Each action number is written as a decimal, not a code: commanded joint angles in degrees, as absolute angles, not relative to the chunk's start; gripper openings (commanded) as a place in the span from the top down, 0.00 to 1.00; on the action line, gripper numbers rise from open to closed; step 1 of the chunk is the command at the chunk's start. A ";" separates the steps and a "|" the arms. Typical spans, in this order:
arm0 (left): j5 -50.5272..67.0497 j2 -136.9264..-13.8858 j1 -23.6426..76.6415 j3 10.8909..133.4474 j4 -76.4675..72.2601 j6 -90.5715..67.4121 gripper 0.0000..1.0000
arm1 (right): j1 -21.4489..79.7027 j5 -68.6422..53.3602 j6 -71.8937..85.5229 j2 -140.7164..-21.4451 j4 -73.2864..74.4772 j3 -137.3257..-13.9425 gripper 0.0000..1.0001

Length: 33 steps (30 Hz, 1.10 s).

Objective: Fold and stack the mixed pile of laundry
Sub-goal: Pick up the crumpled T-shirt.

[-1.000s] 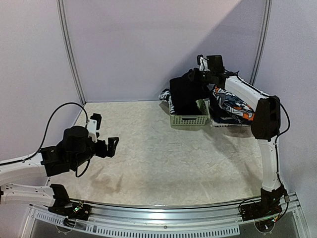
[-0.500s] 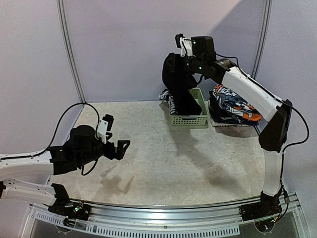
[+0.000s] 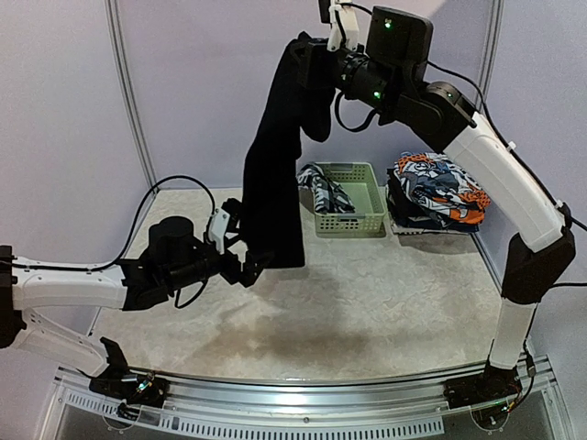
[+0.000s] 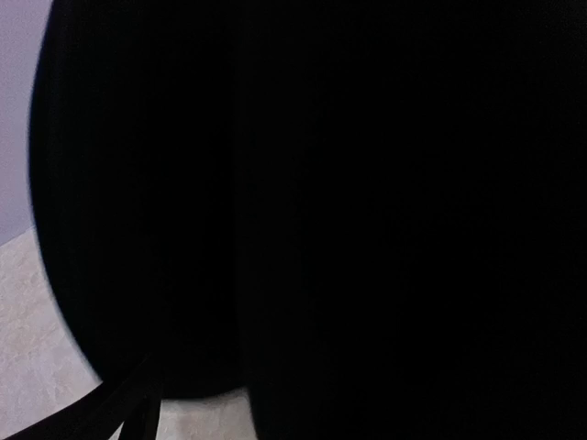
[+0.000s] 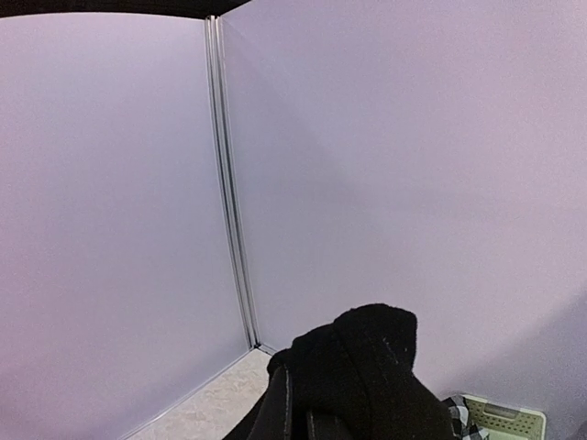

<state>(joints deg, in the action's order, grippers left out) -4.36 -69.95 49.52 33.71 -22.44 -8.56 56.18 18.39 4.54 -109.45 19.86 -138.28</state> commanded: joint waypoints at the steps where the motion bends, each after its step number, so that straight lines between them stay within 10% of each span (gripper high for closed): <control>1: -1.53 -72.34 49.83 36.81 -28.53 -7.31 0.02 | 58.27 25.78 0.62 -107.94 17.95 -139.25 1.00; 3: 0.76 -72.80 49.95 37.44 -29.34 -7.66 0.19 | 59.17 27.22 -1.22 -107.85 18.01 -139.22 1.00; 6: 2.78 -73.00 50.42 37.64 -29.80 -7.74 0.77 | 60.29 30.17 -3.29 -107.97 17.57 -139.22 1.00; 8: 1.81 -72.53 50.74 37.24 -28.78 -7.90 0.99 | 60.86 33.48 -5.36 -108.16 17.01 -139.22 1.00; 33: -20.46 -39.30 51.50 45.62 20.12 -5.82 1.00 | 60.93 50.50 -13.90 -105.12 25.06 -138.41 1.00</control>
<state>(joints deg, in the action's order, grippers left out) -12.36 -43.29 50.96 39.59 9.17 -6.37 61.14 46.39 -14.37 -108.81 21.98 -136.22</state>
